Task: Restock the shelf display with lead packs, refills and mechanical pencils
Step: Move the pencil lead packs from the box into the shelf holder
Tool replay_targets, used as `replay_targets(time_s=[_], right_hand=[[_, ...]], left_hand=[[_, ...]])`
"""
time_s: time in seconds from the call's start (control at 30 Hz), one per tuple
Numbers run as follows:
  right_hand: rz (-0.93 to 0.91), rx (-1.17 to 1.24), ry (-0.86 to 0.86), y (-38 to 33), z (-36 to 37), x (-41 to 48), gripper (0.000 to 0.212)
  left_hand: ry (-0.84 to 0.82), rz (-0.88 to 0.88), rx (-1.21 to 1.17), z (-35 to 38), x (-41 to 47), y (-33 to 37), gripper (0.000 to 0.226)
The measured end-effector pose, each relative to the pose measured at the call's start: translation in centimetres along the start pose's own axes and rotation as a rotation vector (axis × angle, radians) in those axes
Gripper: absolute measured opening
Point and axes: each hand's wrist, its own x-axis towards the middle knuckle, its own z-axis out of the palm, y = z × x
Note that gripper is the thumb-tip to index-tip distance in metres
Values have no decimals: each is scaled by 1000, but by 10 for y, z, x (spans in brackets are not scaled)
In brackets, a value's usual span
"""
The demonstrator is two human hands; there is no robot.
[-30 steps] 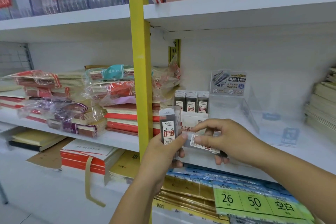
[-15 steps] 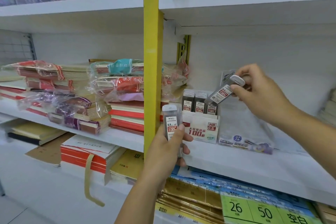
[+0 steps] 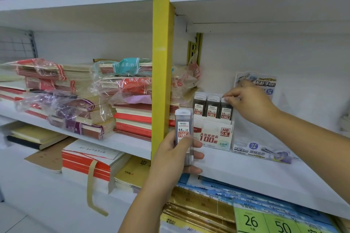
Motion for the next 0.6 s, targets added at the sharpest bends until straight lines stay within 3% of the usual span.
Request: replay_targets(time_s=[0.23,0.37,0.47,0.53,0.6], right_hand=[[7,-60,50,-4,-3,-13,33],[-25,309,81,-31,-23,-45,25],[54,728,-134,-54,-34,-77,14],[117,854,-256,-60,-32,-88,25],[148,929,-274,-62,-28,-94,28]], left_hand=[[-22,-1,0,1,-1,3,16],[-79,10,35,4,-6,5,13],[-111,22,72,6,-10,5,13],[-136,34,99,8,-13,5,13],[-151,40,111,10,-17,5,14]])
